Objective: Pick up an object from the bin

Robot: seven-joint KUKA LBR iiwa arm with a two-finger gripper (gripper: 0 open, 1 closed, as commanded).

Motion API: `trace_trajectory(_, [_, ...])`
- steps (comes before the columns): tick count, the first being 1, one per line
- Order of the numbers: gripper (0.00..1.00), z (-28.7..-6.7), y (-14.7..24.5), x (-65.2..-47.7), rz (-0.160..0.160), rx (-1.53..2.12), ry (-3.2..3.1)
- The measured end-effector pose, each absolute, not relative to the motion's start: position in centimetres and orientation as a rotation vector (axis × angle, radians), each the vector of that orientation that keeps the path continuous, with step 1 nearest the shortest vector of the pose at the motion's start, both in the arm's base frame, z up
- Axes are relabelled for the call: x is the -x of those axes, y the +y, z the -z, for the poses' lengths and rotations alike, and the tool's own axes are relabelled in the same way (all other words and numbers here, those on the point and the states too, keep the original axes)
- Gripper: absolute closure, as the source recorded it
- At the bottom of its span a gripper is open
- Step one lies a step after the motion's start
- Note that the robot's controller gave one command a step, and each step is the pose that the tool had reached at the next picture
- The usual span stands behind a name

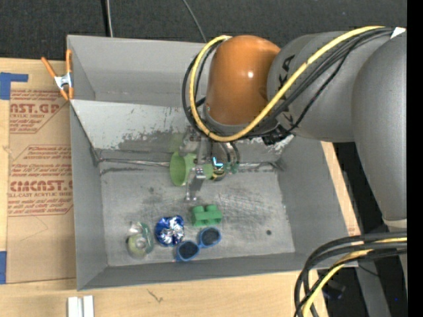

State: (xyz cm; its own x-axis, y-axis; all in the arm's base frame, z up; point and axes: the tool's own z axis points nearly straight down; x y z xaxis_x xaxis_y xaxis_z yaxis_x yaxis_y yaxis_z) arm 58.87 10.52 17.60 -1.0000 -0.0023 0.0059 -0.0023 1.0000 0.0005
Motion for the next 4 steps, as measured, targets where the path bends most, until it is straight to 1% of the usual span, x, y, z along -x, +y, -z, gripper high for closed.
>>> trace_trajectory(1, [0.00,-8.0,14.6,-56.3,0.003,0.037,-3.143])
trace_trajectory(2, [0.00,-7.6,22.0,-48.6,0.006,-0.504,-3.108])
trace_trajectory(3, [0.00,-7.3,24.8,-48.7,0.003,-0.570,-3.102])
trace_trajectory(4, [1.00,-7.5,24.9,-48.8,0.010,-0.569,-3.110])
